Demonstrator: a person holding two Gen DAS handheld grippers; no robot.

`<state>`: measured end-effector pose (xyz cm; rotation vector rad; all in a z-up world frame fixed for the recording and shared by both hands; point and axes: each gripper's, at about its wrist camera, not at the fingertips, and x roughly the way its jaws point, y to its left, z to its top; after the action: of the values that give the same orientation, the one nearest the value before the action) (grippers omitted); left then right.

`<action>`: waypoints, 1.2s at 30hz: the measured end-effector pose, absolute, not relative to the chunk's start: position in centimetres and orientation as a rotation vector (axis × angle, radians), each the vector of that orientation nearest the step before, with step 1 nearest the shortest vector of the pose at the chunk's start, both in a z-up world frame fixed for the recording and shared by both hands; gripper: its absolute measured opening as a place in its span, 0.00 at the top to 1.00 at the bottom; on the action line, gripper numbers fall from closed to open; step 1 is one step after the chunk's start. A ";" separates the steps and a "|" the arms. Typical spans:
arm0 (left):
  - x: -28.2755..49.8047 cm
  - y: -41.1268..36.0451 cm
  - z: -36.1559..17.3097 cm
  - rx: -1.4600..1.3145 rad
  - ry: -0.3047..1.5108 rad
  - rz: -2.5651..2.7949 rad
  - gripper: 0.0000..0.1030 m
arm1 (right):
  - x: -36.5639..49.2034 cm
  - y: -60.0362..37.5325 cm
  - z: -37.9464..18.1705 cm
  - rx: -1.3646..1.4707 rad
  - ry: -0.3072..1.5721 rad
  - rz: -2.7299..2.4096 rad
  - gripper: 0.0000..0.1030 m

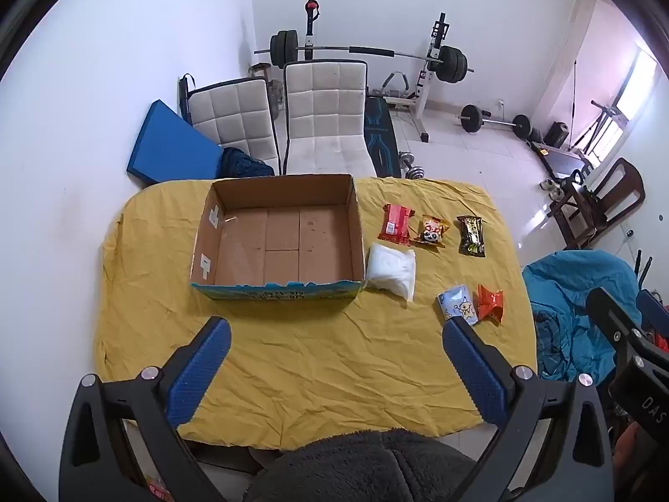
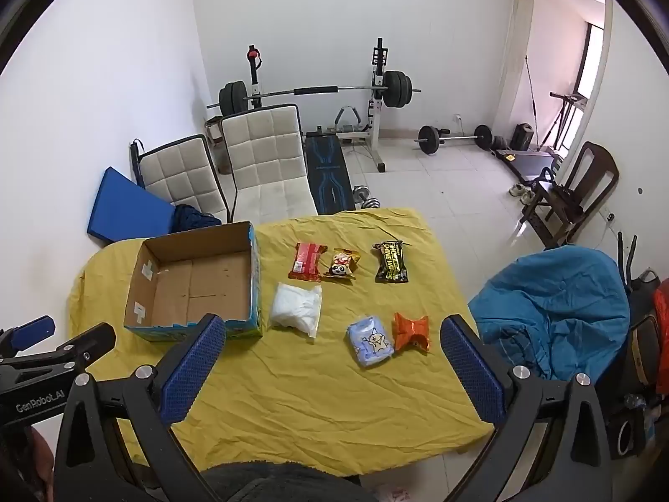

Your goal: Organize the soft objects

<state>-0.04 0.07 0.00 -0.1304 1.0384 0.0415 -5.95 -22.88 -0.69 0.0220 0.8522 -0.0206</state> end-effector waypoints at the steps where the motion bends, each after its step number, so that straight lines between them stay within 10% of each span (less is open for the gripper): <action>1: -0.1 0.1 0.1 -0.133 1.033 0.041 0.00 | -5.9 -22.9 -0.7 0.015 0.852 -0.026 0.00; 36: 0.5 0.0 1.3 -0.100 0.984 0.100 0.00 | -5.2 -23.0 -0.7 -0.029 0.812 -0.038 0.00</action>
<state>0.52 -0.01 1.26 -0.0998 0.9839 0.0998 -5.22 -23.01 -0.68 -0.0286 0.8119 -0.0384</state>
